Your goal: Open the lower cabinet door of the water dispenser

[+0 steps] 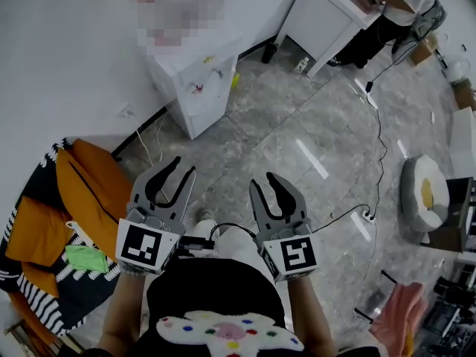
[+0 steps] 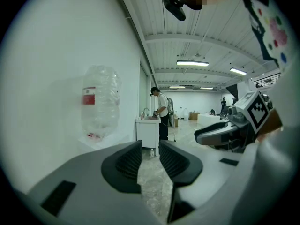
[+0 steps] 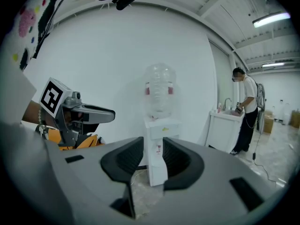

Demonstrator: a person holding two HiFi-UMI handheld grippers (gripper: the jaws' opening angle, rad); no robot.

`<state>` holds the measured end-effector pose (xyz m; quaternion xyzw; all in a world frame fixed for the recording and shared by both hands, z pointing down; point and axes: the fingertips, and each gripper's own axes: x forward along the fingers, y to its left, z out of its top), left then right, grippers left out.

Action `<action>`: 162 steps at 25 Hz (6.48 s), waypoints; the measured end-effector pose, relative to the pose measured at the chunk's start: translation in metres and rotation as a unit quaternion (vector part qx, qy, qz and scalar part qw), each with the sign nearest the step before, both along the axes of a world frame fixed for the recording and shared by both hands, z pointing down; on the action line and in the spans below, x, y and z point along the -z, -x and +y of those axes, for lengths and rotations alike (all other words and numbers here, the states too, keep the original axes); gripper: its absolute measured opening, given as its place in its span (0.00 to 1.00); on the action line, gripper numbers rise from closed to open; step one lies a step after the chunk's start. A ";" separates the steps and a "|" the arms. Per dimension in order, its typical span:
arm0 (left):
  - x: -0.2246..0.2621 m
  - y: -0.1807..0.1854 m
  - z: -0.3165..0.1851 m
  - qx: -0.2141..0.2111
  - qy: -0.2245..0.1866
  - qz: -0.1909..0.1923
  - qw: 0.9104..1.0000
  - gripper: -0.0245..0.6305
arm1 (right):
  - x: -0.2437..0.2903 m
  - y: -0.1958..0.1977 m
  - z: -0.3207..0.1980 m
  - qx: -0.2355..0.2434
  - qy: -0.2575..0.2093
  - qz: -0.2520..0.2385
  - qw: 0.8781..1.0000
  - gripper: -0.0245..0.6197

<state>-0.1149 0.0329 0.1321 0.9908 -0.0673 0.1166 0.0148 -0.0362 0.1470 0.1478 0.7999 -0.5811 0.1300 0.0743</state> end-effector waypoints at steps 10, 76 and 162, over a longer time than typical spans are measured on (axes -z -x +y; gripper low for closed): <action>-0.003 -0.002 -0.019 -0.001 0.004 -0.007 1.000 0.22 | -0.004 -0.017 -0.014 -0.024 0.009 0.009 1.000 0.19; -0.240 -0.275 -0.094 0.156 0.080 -0.032 0.984 0.30 | -0.307 -0.297 -0.177 0.236 0.111 -0.026 0.965 0.27; -0.457 -0.249 -0.107 0.189 0.113 -0.117 0.968 0.32 | -0.611 -0.299 -0.259 0.286 0.235 -0.052 0.928 0.23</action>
